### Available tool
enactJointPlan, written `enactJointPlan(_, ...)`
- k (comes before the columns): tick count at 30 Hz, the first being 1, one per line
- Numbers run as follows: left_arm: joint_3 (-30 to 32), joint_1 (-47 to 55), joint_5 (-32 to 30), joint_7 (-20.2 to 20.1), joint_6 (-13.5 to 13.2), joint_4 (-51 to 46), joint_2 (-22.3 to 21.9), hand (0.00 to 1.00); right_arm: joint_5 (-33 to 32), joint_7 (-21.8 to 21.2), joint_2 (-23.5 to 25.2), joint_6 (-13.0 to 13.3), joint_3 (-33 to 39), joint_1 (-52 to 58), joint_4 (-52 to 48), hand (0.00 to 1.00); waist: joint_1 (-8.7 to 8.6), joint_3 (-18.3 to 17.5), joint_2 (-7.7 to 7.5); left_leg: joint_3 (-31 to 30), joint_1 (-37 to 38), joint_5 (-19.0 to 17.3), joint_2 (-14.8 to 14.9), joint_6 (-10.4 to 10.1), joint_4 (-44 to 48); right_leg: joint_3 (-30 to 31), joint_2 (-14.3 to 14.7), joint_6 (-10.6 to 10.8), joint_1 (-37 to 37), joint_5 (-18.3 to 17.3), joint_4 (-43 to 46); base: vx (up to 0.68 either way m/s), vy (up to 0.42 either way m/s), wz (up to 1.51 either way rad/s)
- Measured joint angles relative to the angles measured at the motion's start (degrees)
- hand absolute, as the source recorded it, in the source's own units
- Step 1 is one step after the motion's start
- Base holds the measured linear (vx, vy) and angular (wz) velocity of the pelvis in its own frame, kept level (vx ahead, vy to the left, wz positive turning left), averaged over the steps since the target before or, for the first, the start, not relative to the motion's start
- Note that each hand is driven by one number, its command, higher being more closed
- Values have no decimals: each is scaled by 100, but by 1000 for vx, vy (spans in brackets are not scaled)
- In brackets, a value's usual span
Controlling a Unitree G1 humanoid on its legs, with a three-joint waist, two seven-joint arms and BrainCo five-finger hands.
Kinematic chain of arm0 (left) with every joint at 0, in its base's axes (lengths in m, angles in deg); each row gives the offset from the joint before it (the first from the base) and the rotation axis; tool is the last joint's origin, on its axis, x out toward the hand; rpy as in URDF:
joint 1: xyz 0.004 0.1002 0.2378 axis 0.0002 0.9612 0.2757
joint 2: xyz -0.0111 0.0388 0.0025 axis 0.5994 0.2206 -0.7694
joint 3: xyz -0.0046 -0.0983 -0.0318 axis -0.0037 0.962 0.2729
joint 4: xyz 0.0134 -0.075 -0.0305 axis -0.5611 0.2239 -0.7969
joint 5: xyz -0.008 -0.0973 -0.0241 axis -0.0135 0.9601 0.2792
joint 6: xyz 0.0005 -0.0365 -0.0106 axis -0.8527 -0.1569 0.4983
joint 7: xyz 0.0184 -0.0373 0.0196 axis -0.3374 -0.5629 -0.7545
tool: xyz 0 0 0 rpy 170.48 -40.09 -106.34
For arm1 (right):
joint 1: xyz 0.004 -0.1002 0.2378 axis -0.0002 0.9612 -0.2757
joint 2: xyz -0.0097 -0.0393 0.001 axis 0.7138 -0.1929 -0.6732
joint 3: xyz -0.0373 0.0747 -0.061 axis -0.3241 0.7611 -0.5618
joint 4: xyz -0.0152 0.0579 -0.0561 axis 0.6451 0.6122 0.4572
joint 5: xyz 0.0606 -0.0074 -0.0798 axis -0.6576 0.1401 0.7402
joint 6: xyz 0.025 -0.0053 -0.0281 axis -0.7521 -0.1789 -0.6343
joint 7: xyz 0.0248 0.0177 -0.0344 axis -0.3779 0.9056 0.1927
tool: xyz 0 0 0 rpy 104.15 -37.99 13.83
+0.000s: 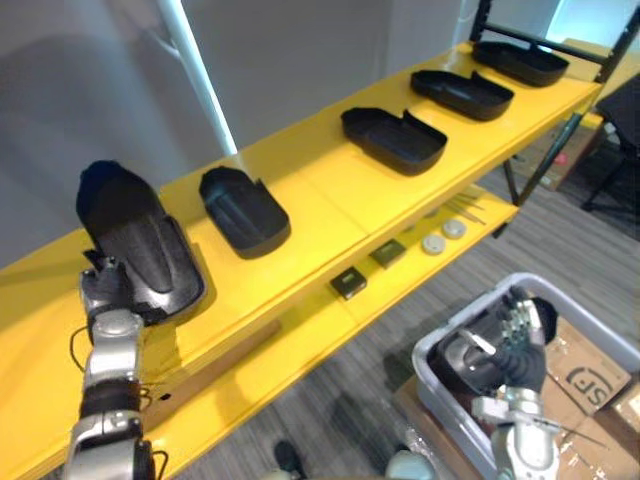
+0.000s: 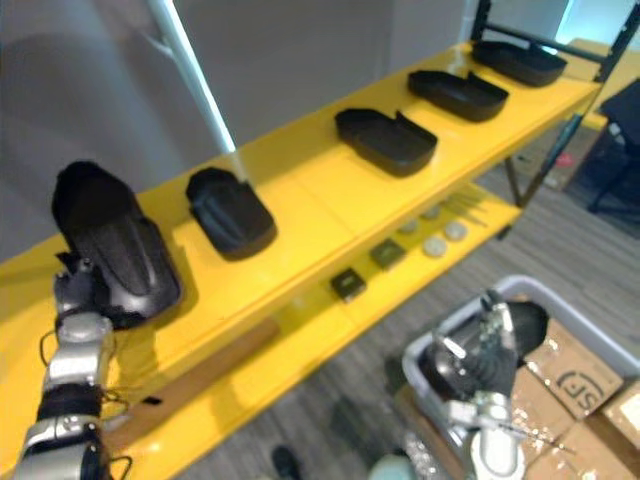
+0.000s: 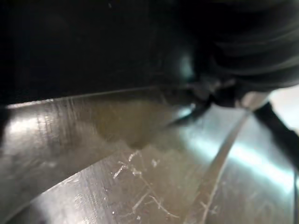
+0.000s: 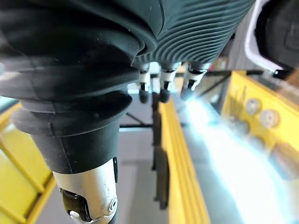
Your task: Walk over and take plastic housings, then place them on the shelf
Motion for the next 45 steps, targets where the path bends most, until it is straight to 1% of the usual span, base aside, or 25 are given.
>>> enactJointPlan(2,-16,-124,-8,-77,215,267,187,100,-1,12,-91,0,-89,-1,-1,0,-72,0,0,-12,-38,11,17,-11,0,16,15,-34,-58,-21,55,0,0,0)
enactJointPlan(3,-19,-195,-12,-104,355,384,285,100,-8,16,-104,0,-140,1,0,0,-80,2,-3,1,-58,22,30,-26,0,92,30,-62,-124,-37,114,1,-2,-5)
enactJointPlan(5,-20,-316,-14,-207,532,635,419,100,-10,20,-105,0,-202,13,0,0,-86,1,-3,13,-68,38,57,-39,0,158,54,-85,-187,-53,195,-1,-2,-4)
enactJointPlan(9,-38,-456,-55,-334,752,967,612,100,-39,19,-217,0,-384,50,-1,0,-113,3,-1,-8,-71,84,119,-66,0,172,101,-142,-224,-121,280,0,0,0)
enactJointPlan(12,-69,-505,-63,-477,769,1199,807,100,-54,18,-307,-2,-482,53,-6,0,-149,3,-2,-38,-162,104,130,-82,0,174,90,-99,-383,-230,417,-45,-19,4)
enactJointPlan(16,-90,-614,-70,-537,780,1359,1065,100,-119,23,-330,-11,-545,53,-15,0,-171,159,-16,-52,-170,137,138,-70,1,172,93,-98,-398,-229,462,0,0,0)
enactJointPlan(19,-274,-658,-119,-667,779,1359,1210,100,-220,18,-334,-15,-571,53,-21,0,-180,184,-37,-81,-236,147,128,-63,2,165,83,-76,-457,-215,545,17,-3,3)
enactJointPlan(21,-282,-686,-151,-726,779,1361,1252,100,-218,2,-356,-13,-635,41,-29,0,-218,209,-48,-128,-293,173,123,-57,3,137,75,-71,-507,-210,593,13,-7,11)
enactJointPlan(23,-332,-689,-225,-796,779,1361,1252,100,-216,-116,-395,-3,-716,43,-51,0,-223,210,-55,-156,-296,180,125,-62,4,138,77,-90,-507,-222,627,19,-13,9)
enactJointPlan(25,-494,-689,-293,-890,778,1362,1252,100,-221,-287,-506,106,-827,17,-112,0,-216,231,-29,-169,-303,190,125,-60,5,138,78,-99,-507,-231,635,6,-6,2)
enactJointPlan(28,-510,-695,-293,-951,764,1364,1252,100,-288,-505,-598,211,-967,-75,-174,0,-215,281,-24,-176,-318,202,124,-54,4,141,69,-135,-558,-297,712,0,0,0)
enactJointPlan(31,-523,-725,-290,-973,738,1432,1252,100,-457,-730,-704,215,-1125,-135,-373,0,-216,342,-29,-213,-345,235,123,-54,5,138,54,-113,-630,-378,845,-17,-25,5)
enactJointPlan(34,-640,-726,-279,-987,726,1521,1253,100,-472,-748,-812,214,-1280,-189,-460,0,-209,350,-25,-235,-366,247,123,-67,5,126,36,-112,-688,-448,909,-5,-29,4)
enactJointPlan(35,-693,-729,-275,-1004,688,1520,1254,0,-479,-736,-837,213,-1336,-217,-466,0,-204,359,-20,-249,-367,249,121,-70,5,116,30,-112,-692,-468,934,12,-25,4)
enactJointPlan(37,-723,-737,-275,-1075,619,1520,1254,0,-535,-724,-884,212,-1410,-253,-469,0,-206,380,-8,-269,-365,250,113,-72,6,105,18,-86,-694,-486,971,27,-22,5)
enactJointPlan(39,-743,-793,-266,-1080,531,1520,1254,0,-555,-724,-904,206,-1430,-304,-485,0,-212,473,-7,-282,-360,253,100,-75,7,97,-8,-66,-705,-496,1023,14,-9,2)
enactJointPlan(41,-752,-856,-226,-1080,506,1520,1254,0,-557,-731,-923,201,-1443,-356,-492,0,-219,553,-4,-285,-365,254,93,-74,8,97,-17,-66,-716,-497,1042,0,0,0)
enactJointPlan(44,-885,-877,-215,-992,498,1520,1254,0,-562,-761,-929,201,-1443,-394,-528,0,-233,590,-10,-284,-370,255,81,-75,26,99,-25,-61,-720,-491,1084,47,-12,0)
enactJointPlan(45,-948,-879,-188,-909,453,1520,1253,0,-564,-788,-939,201,-1449,-400,-528,0,-233,590,-10,-284,-368,255,75,-75,33,111,-30,-61,-722,-492,1093,41,-11,1)
